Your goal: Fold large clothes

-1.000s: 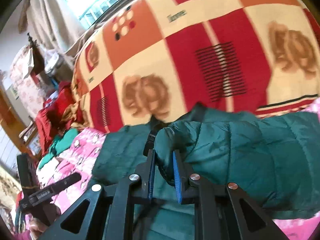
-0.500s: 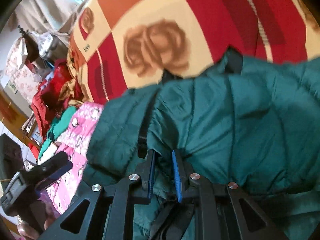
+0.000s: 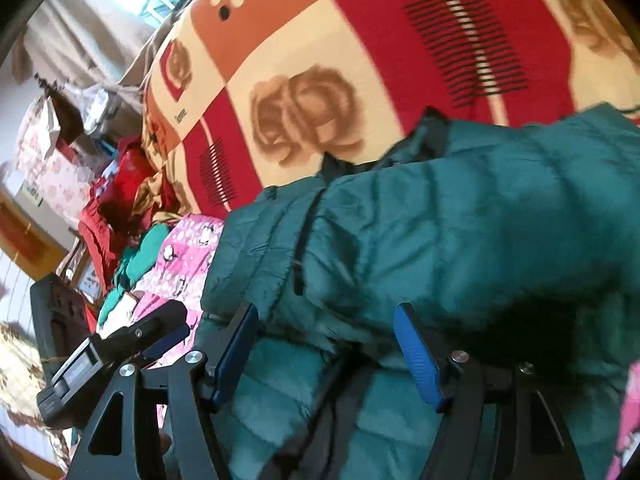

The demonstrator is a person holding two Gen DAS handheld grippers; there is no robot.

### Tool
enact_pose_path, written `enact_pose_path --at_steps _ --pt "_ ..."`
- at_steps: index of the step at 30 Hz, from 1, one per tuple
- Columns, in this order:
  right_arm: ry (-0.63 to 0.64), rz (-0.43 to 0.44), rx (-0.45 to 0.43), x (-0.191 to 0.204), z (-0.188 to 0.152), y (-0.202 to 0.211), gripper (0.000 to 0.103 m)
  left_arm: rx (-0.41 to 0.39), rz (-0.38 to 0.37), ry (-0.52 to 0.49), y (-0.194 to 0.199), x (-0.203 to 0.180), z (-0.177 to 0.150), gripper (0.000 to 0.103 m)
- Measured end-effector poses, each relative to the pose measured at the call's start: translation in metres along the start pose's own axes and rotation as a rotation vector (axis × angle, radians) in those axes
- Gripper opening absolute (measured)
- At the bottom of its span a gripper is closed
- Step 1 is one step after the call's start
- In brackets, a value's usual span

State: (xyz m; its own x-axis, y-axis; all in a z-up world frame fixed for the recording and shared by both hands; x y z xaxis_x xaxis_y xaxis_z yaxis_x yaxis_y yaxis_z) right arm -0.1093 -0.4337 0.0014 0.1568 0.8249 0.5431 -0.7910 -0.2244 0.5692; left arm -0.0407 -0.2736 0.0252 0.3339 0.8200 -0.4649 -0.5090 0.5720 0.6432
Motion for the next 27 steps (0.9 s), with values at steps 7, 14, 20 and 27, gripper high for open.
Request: enact_pose_path --at_steps 7,14,20,27 --pt "-0.009 -0.148 -0.117 -0.056 0.010 0.064 0.069 0.029 -0.028 -0.001 -0.016 -0.026 -0.001 0.092" --pt "-0.131 -0.164 -0.178 -0.101 0.009 0.096 0.070 0.093 -0.062 -0.003 -0.058 -0.054 0.000 0.092" --pt "-0.133 -0.190 -0.238 -0.114 0.018 0.120 0.070 0.175 -0.009 -0.006 -0.101 -0.064 -0.020 0.092" --pt "-0.189 -0.221 -0.311 -0.133 0.034 0.140 0.070 0.130 0.012 -0.161 -0.100 -0.076 -0.014 0.018"
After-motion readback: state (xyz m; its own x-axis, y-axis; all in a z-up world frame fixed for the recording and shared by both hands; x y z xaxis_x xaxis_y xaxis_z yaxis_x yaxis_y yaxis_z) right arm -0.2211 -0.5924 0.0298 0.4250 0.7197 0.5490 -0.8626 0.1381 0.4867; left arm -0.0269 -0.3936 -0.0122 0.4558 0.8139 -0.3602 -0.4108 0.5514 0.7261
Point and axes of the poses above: each gripper's, at about its wrist camera, not at the fingertips, and y roughly against the way its jaws point, x to its left, z to its top, the point moved 10 cm from there along -y, roughly the way its jaws point, and after that the axes turned 6 degrees about -x, right-handed, at the moved point
